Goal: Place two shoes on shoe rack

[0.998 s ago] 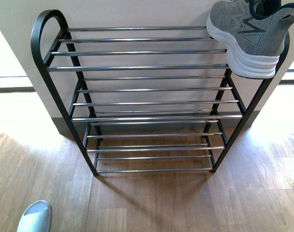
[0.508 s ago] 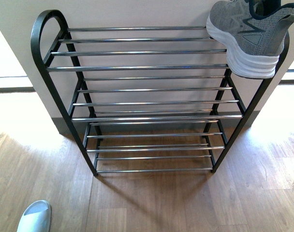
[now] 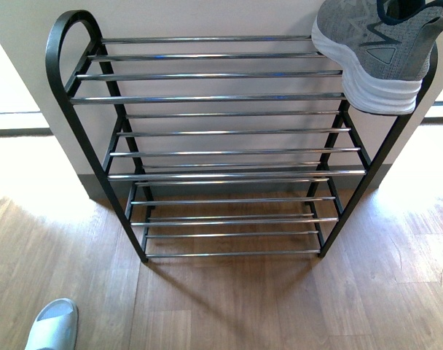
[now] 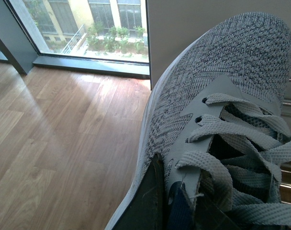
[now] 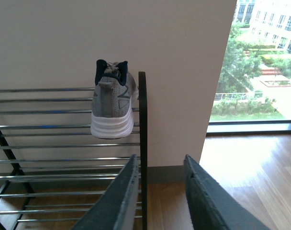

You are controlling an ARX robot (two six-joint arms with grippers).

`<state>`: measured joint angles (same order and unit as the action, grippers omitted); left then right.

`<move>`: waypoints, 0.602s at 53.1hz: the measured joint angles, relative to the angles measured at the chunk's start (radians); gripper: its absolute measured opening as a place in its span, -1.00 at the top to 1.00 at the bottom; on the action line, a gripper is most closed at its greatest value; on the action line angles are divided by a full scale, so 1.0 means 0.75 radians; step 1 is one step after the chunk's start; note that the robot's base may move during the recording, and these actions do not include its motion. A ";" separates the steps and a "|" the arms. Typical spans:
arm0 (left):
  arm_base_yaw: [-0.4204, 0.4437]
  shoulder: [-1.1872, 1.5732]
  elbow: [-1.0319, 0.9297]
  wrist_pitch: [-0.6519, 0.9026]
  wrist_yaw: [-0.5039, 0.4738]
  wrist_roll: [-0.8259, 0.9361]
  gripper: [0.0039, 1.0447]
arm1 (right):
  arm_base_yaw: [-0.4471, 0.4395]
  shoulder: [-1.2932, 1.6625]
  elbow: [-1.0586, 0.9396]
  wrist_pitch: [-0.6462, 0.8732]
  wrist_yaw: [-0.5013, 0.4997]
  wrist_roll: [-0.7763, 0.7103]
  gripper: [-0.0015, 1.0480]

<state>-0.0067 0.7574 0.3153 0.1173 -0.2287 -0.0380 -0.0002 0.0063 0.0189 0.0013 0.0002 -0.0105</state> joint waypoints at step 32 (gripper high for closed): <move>-0.051 0.049 0.069 -0.170 -0.093 -0.127 0.98 | 0.001 -0.002 0.000 -0.003 0.009 0.001 -0.82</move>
<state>-0.0448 0.7944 0.3668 -0.0101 -0.2985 -0.1329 0.0002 0.0048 0.0189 -0.0010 0.0071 -0.0097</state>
